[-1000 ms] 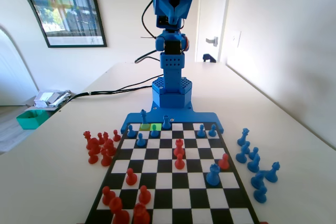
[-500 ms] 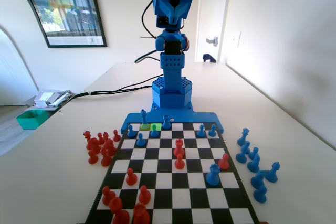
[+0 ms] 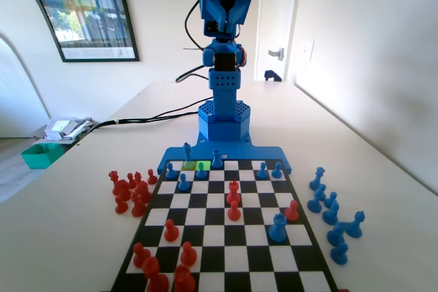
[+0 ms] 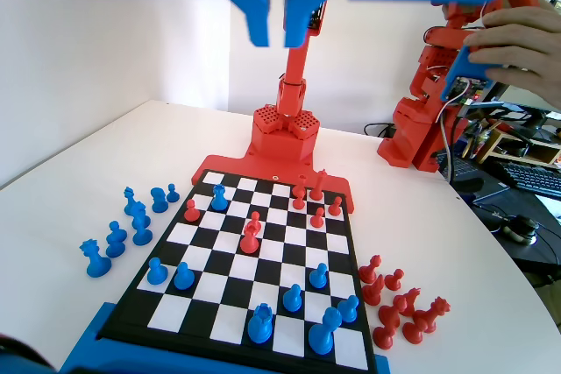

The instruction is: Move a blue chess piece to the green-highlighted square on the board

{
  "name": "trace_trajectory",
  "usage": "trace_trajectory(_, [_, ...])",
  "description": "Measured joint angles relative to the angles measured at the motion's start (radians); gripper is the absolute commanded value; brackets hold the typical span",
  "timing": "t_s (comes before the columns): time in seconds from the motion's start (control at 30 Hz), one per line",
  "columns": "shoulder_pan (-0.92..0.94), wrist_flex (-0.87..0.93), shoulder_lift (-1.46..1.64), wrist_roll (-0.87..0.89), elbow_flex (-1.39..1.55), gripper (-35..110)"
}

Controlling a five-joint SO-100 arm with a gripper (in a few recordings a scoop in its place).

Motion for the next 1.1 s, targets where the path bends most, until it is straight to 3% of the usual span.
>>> trace_trajectory(0.33, [-0.005,0.0,-0.017,-0.018,-0.014,1])
trace_trajectory(0.63, [-0.003,0.064,-0.21,-0.057,-0.181,1])
trace_trajectory(0.9, [0.14,0.064,-0.399,-0.261,-0.196,1])
trace_trajectory(1.1, [0.308,0.098,-0.509,-0.549,-0.195,1])
